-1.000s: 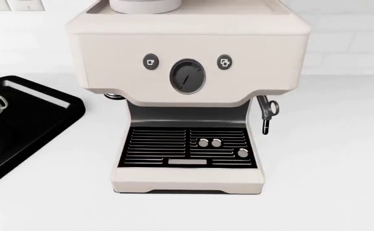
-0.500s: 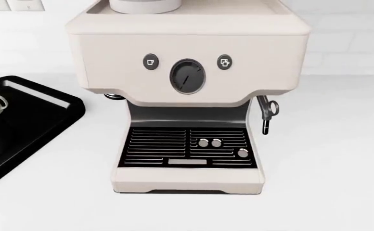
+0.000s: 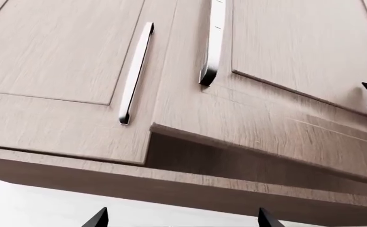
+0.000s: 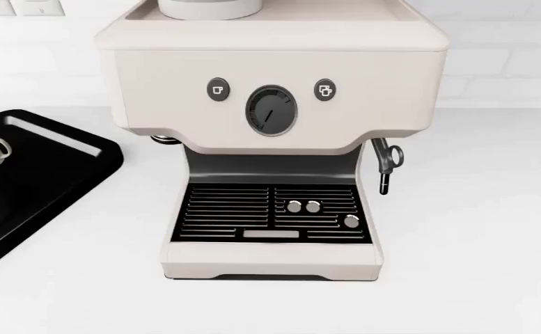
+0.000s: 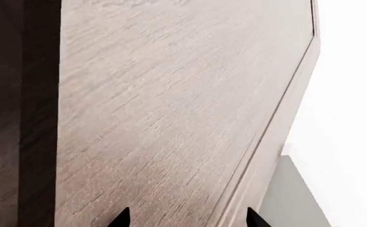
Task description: Pick the kettle from the counter and place it on the tray. Then pick the mug from the cabinet and place it on the tray. Then close the cabinet doors.
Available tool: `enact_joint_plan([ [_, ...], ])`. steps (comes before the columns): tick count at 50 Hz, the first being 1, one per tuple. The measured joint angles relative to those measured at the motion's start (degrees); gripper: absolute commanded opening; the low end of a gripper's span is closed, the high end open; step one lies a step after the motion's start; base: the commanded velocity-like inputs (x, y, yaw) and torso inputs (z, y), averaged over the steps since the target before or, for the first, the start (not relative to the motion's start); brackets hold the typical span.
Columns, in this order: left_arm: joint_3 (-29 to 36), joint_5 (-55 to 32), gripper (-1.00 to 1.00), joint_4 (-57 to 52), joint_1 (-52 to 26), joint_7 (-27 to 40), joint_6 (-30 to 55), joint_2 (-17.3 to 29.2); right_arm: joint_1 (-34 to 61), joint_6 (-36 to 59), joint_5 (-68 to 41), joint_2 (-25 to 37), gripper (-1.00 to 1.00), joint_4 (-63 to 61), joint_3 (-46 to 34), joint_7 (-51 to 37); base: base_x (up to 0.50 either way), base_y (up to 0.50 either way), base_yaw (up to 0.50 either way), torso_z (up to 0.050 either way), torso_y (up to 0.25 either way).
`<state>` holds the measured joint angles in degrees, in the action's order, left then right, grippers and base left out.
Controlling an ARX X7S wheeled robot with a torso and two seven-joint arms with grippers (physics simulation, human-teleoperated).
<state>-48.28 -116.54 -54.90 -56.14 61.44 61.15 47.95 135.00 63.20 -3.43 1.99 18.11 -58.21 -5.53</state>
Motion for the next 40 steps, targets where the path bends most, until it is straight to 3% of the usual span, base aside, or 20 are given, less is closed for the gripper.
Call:
enact_joint_plan([
  [21,-3.26,0.70,1.00,0.27,1.99,-1.76,1.85,-1.50,-0.67,-7.29,10.56,-1.98,1.00,9.09,-23.18,-0.99,0.00,0.00,0.00,0.000,0.000],
  [40,-7.45,1.53,1.00,0.41,4.52,-4.21,4.35,-3.68,-4.29,-8.59,24.94,-1.98,1.00,9.75,-31.01,3.04,0.00,0.00,0.00,0.000,0.000],
])
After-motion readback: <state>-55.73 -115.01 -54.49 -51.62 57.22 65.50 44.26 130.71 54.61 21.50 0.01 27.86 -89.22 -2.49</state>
